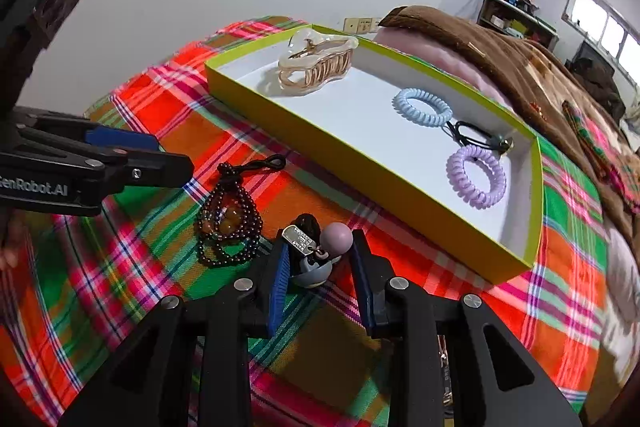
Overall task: Organize jewelry
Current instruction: 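Grasp the dark beaded bracelet with the left tool while the right grasps the pink-ball black clip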
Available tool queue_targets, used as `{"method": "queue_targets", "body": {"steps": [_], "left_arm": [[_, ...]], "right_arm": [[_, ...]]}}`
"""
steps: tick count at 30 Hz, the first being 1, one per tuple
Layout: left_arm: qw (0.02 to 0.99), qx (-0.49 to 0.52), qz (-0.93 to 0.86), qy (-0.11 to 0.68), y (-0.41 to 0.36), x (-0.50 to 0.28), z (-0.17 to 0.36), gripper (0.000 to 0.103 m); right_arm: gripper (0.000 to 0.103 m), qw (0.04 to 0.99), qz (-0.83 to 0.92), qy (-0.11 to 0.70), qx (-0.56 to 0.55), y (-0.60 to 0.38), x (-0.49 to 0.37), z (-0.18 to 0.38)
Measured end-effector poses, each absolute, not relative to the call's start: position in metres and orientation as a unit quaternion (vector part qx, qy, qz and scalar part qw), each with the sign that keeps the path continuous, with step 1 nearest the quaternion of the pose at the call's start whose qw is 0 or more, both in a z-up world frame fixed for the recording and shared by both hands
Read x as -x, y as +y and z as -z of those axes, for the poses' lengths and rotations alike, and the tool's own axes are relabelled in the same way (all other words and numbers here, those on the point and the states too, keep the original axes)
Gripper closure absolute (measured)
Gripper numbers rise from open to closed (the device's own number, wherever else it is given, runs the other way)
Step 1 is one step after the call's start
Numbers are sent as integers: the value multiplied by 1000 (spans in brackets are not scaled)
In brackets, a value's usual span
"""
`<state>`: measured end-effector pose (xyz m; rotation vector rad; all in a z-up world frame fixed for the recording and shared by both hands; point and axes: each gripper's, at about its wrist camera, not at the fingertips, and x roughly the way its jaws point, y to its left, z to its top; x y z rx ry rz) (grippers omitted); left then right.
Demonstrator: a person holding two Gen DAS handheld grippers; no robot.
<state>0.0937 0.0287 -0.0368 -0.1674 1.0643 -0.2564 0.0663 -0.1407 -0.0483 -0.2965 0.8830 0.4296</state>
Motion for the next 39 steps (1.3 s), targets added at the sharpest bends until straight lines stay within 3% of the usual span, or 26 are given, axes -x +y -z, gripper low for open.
{"method": "queue_targets", "body": {"steps": [4, 21, 24, 34, 37, 39], "left_arm": [[848, 85, 132, 506, 26, -96, 37, 45], [849, 20, 168, 500, -11, -91, 37, 46], [852, 17, 162, 498, -13, -96, 36, 53], [859, -38, 144, 489, -31, -101, 38, 58], [859, -41, 152, 487, -34, -100, 38, 72], [858, -41, 157, 488, -36, -100, 38, 76]], "right_arm": [[79, 877, -208, 414, 125, -146, -64, 46], [82, 895, -204, 385, 96, -165, -59, 34], [82, 901, -196, 376, 92, -170, -57, 30], [82, 917, -186, 342, 85, -180, -52, 11], [82, 919, -185, 339, 75, -184, -51, 9], [82, 920, -184, 338, 71, -186, -50, 8]]}}
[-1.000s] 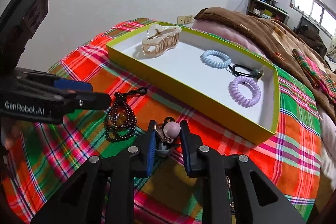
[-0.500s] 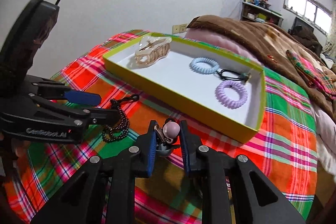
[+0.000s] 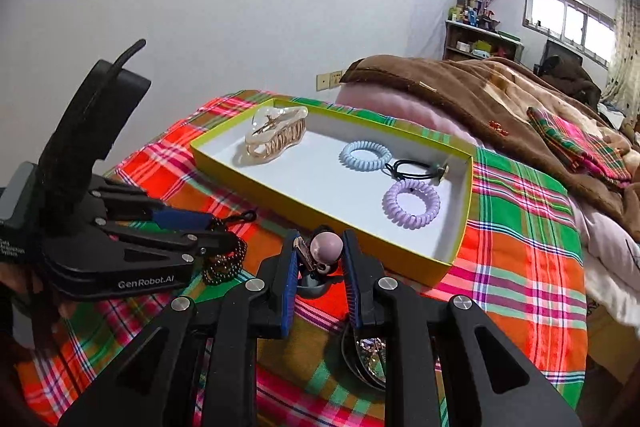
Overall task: Organize jewelry
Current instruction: 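Grasp the dark beaded bracelet with the left tool while the right grasps the pink-ball black clip, then lift and carry the bracelet and pink-ball clip over the yellow box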
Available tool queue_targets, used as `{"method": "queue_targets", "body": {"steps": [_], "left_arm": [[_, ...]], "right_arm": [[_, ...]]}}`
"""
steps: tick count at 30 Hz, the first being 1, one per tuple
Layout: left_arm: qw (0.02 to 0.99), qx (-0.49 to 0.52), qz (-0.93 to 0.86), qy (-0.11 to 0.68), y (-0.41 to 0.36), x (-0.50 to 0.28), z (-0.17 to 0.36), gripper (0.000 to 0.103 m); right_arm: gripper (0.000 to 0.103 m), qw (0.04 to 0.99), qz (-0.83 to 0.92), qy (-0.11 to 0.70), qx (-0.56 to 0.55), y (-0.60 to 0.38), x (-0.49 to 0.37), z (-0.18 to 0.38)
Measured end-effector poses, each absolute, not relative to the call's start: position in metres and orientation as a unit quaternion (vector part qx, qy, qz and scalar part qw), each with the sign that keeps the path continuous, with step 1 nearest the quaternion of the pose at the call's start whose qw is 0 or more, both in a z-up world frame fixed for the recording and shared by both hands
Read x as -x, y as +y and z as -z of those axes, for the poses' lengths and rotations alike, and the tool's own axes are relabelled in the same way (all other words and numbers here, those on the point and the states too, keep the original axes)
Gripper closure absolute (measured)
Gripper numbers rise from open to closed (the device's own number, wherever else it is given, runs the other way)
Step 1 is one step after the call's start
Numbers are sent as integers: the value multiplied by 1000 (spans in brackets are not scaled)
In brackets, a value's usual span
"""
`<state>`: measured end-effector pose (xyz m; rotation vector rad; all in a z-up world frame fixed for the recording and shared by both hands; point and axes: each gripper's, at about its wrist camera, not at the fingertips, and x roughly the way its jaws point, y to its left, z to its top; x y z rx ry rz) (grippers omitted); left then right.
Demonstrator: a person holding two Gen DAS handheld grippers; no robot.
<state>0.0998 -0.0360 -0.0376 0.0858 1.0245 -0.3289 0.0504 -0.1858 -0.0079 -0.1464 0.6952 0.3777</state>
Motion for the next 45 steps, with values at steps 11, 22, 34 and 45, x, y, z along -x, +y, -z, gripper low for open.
{"method": "queue_targets", "body": {"steps": [11, 22, 34, 45], "left_arm": [[859, -6, 165, 484, -27, -100, 33, 85], [866, 13, 172, 470, -19, -97, 20, 85], [879, 30, 181, 440, -7, -94, -9, 86], [889, 48, 176, 420, 7, -110, -28, 86]], "right_arm": [[82, 920, -182, 340, 68, -186, -51, 6], [82, 922, -178, 337, 67, -184, -51, 1], [82, 927, -173, 326, 73, -179, -57, -18], [82, 927, -178, 324, 67, -176, -81, -34]]}}
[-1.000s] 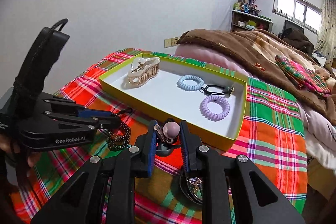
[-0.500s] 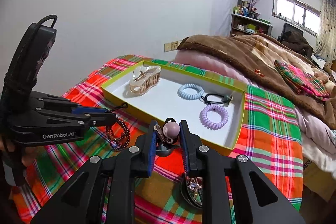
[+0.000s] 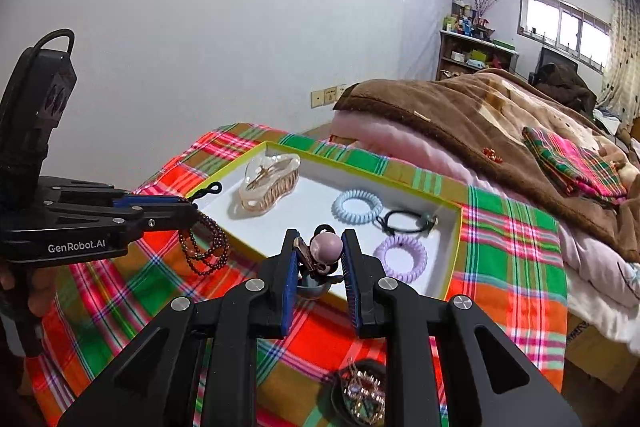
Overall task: Organize jewelry
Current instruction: 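Lift and carry the bracelet and pink-ball clip over the yellow box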
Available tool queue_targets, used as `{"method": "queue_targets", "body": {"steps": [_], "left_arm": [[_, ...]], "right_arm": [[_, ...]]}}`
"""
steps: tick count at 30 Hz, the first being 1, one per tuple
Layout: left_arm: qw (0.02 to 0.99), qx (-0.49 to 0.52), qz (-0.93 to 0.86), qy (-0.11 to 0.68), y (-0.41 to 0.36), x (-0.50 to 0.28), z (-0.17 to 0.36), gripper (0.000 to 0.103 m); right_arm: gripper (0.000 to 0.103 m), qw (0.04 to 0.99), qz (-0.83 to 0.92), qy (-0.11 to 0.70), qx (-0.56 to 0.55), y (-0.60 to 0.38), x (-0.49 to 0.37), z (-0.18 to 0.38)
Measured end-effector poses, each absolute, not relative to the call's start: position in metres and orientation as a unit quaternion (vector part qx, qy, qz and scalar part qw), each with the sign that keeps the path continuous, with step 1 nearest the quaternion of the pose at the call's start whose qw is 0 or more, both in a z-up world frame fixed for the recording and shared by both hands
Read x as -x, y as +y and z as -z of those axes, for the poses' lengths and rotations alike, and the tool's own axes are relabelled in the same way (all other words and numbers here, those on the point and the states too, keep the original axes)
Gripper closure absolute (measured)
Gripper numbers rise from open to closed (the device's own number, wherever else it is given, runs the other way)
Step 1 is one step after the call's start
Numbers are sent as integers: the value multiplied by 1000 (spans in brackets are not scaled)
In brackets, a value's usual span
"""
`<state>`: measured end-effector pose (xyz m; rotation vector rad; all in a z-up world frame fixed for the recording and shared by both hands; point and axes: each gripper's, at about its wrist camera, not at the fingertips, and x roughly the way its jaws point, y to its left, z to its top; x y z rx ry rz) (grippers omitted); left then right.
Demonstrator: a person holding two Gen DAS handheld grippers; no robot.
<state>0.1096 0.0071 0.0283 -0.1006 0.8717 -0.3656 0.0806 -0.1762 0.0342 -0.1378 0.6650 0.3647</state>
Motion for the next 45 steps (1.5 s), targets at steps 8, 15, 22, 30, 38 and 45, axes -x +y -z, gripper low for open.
{"method": "queue_targets", "body": {"steps": [8, 15, 22, 30, 38, 45], "left_arm": [[891, 61, 171, 417, 8, -126, -31, 86], [890, 69, 156, 422, 18, -138, -23, 86], [884, 81, 143, 438, 26, -149, -8, 86], [880, 90, 129, 448, 35, -161, 2, 85], [877, 98, 122, 453, 37, -175, 10, 85], [872, 102, 118, 464, 38, -180, 18, 85]], "right_arm": [[82, 919, -181, 343, 66, -164, -120, -34], [82, 912, -183, 359, 74, -152, -160, -27], [82, 894, -195, 396, 82, -138, -195, -7], [82, 877, -200, 430, 75, -129, -223, 12], [81, 867, -197, 452, 70, -124, -240, 25], [82, 860, -198, 463, 82, -117, -247, 28]]}}
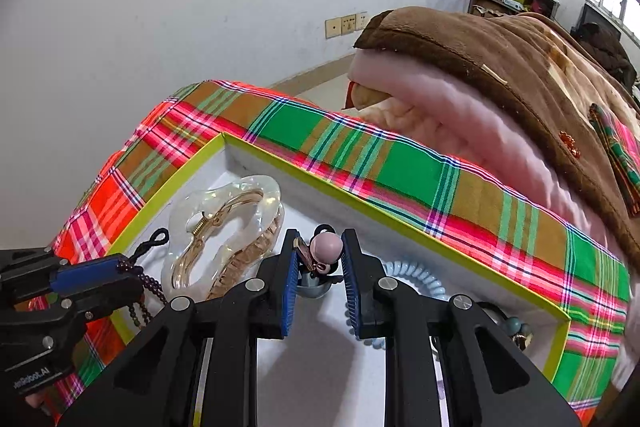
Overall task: Organize jewelry
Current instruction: 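Lift and carry the bracelet and pink-ball clip over the yellow box, then open both tools to release the bracelet and clip into the box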
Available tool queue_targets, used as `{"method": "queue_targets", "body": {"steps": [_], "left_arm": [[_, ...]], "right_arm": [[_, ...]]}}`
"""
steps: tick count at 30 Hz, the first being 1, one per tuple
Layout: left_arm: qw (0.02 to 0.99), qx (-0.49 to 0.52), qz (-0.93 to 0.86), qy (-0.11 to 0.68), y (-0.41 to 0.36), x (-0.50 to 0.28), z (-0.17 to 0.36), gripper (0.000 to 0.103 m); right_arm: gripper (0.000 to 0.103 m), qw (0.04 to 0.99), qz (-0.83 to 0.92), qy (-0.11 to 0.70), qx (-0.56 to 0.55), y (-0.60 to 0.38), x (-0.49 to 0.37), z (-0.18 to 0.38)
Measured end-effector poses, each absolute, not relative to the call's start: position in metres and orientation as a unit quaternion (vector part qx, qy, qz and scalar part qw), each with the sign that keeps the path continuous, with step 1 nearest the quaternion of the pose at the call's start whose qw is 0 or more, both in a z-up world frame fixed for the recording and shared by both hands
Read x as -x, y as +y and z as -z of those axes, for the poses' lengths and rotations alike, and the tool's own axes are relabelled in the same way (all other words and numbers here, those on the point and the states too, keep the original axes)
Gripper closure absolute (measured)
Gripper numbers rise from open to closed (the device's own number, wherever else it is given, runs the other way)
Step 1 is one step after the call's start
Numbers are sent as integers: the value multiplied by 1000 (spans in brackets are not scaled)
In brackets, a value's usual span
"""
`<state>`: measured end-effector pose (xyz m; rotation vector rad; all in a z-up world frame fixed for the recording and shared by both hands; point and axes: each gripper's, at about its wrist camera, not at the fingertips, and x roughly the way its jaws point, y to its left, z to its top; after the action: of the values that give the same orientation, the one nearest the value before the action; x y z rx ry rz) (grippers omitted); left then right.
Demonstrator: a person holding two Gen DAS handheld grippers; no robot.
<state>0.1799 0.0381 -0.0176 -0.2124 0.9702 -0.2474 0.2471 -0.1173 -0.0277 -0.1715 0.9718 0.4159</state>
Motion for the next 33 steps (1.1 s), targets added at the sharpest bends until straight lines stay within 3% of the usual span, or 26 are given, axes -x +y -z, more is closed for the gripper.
{"method": "queue_targets", "body": {"steps": [33], "left_arm": [[864, 99, 105, 482, 42, -186, 28, 81]], "right_arm": [[79, 841, -189, 500, 82, -112, -267, 41]]}}
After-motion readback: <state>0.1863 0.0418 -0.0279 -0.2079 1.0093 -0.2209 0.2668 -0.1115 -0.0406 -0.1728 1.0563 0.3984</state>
